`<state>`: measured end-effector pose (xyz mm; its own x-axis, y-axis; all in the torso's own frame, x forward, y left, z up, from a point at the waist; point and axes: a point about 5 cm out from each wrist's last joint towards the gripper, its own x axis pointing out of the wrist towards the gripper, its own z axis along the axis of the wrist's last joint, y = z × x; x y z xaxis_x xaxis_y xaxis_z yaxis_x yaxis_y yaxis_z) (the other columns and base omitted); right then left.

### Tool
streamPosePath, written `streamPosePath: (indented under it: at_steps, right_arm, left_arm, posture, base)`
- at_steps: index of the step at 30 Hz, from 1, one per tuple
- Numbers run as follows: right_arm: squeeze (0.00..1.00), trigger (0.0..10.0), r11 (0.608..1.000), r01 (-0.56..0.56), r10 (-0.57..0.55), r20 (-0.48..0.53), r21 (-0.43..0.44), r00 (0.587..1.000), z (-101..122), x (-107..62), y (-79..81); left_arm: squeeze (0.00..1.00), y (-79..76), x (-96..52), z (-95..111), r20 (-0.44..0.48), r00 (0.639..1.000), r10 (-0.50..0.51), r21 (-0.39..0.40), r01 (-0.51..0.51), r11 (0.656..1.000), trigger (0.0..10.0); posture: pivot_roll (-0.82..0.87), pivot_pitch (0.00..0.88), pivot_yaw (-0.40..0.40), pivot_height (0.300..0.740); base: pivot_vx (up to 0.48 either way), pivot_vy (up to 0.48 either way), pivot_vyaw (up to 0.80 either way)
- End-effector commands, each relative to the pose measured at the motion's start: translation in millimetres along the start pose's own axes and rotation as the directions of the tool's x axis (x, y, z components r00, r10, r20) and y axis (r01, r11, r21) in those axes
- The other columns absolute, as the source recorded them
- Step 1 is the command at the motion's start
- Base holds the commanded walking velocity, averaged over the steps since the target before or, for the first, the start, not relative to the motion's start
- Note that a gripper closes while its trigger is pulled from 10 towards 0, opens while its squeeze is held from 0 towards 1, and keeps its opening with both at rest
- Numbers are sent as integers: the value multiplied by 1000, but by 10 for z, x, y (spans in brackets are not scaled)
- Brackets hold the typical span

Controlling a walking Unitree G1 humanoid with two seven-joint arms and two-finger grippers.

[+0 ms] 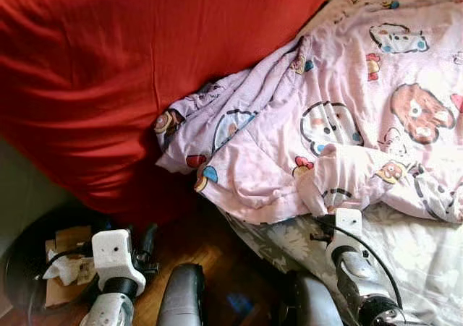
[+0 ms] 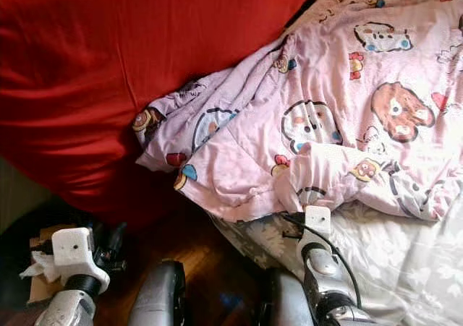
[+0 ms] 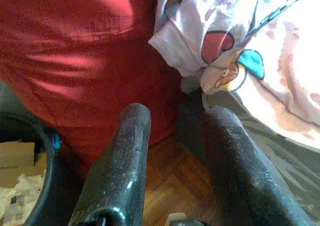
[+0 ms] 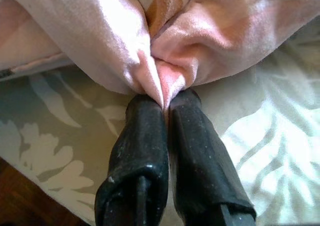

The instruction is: Clean up the room

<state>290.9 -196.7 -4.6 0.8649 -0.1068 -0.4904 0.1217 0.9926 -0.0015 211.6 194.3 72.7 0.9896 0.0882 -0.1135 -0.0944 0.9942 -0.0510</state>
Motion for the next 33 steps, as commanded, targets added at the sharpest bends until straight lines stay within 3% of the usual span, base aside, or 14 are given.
streamPosePath:
  at_steps: [1,5,6,7,8,9,11,14,18,26,33]
  right_arm:
    - [0,0,1000,16,-15,-18,17,1000,-102,-39,-72]
    - [0,0,1000,10,-10,5,19,1000,-103,-55,-133]
    - [0,4039,999,14,-15,15,29,1000,-108,-65,-161]
    - [0,5922,999,18,-19,23,35,1000,-110,-72,-179]
    - [0,5922,999,21,-22,28,38,999,-107,-73,-186]
    - [0,10000,999,22,-23,37,30,999,-99,-75,-193]
    - [0,10000,996,42,-50,100,83,994,-103,-125,-296]
    - [0,10000,991,42,-60,138,130,989,-106,-154,-326]
    - [0,10000,989,50,-72,157,141,985,-157,-199,-353]
    - [0,10000,991,0,-19,144,131,989,-155,-169,-210]
    - [0,10000,990,5,-28,164,139,986,-74,-140,-214]
  left_arm:
    - [0,92,1,-128,-34,999,35,10,-35,999,10000]
    - [0,165,141,-275,-63,996,57,14,-56,998,10000]
    - [0,188,150,-303,-69,996,61,17,-60,998,10000]
    - [0,215,168,-338,-80,995,67,23,-65,998,10000]
    - [0,234,192,-361,-89,994,71,26,-69,997,10000]
    - [0,253,213,-384,-98,992,74,30,-72,997,10000]
    - [0,319,195,-480,-127,988,92,41,-88,995,10000]
    - [0,380,201,-550,-150,983,110,45,-104,994,10000]
    - [0,440,155,-693,-197,972,125,49,-118,992,10000]
    - [0,492,189,-924,-297,943,146,49,-138,989,10000]
    - [0,503,121,-1074,-362,916,172,59,-162,985,10000]
  posture:
    - [173,53,-12,625]
    - [142,0,-10,625]
    - [138,0,-9,625]
    - [128,0,-4,625]
    - [124,0,-2,625]
    - [114,0,4,625]
    - [105,0,14,625]
    - [94,0,35,625]
    - [85,0,44,640]
    - [85,0,50,700]
    - [85,0,28,740]
  base:
    - [0,0,0]
    - [0,0,0]
    - [0,0,0]
    - [0,0,0]
    - [0,0,0]
    - [0,0,0]
    - [0,0,0]
    - [0,0,0]
    - [0,0,0]
    - [0,0,0]
    - [0,0,0]
